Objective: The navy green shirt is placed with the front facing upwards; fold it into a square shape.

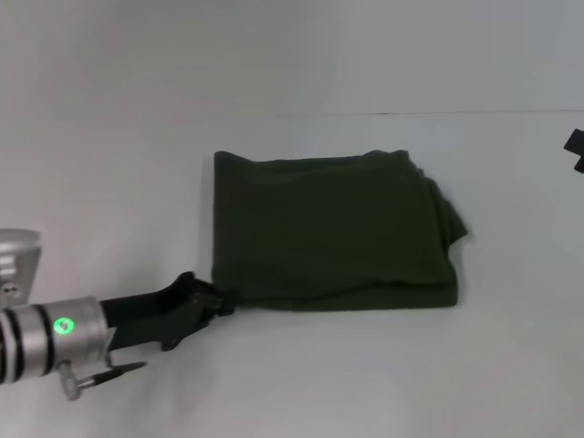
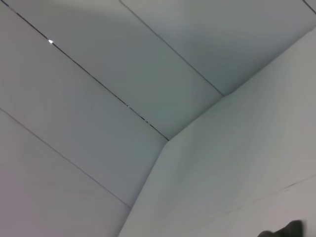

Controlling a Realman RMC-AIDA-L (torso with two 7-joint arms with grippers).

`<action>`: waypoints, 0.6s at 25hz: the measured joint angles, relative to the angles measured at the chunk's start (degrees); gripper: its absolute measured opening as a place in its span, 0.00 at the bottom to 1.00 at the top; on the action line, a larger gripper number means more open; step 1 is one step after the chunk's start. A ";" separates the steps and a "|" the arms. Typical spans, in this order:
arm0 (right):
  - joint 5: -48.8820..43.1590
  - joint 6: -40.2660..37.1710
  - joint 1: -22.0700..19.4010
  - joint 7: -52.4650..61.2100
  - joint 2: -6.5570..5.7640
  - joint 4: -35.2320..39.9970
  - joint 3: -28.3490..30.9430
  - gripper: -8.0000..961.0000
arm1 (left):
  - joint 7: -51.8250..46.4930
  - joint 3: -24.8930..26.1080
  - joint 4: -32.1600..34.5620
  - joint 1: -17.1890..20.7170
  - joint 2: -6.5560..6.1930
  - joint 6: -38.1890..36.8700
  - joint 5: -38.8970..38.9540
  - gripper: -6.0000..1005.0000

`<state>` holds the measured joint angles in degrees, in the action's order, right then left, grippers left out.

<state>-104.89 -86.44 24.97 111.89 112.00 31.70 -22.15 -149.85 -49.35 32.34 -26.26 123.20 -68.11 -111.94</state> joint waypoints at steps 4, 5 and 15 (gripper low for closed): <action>0.02 0.91 -0.01 -0.01 0.12 -1.22 0.00 0.95 | 1.11 4.95 1.17 1.40 -0.52 -3.05 -3.55 0.05; 0.02 1.08 -0.01 -0.06 0.20 -1.41 0.00 0.95 | 1.35 5.86 1.25 1.54 -0.57 -3.46 -4.45 0.05; -1.50 2.96 -0.07 0.26 0.39 -1.98 -0.86 0.94 | 4.01 9.75 1.99 2.45 -1.11 -6.83 -7.57 0.08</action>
<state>-106.39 -83.48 24.90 112.15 112.39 29.71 -23.02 -145.84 -39.60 34.33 -23.81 122.10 -74.94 -119.51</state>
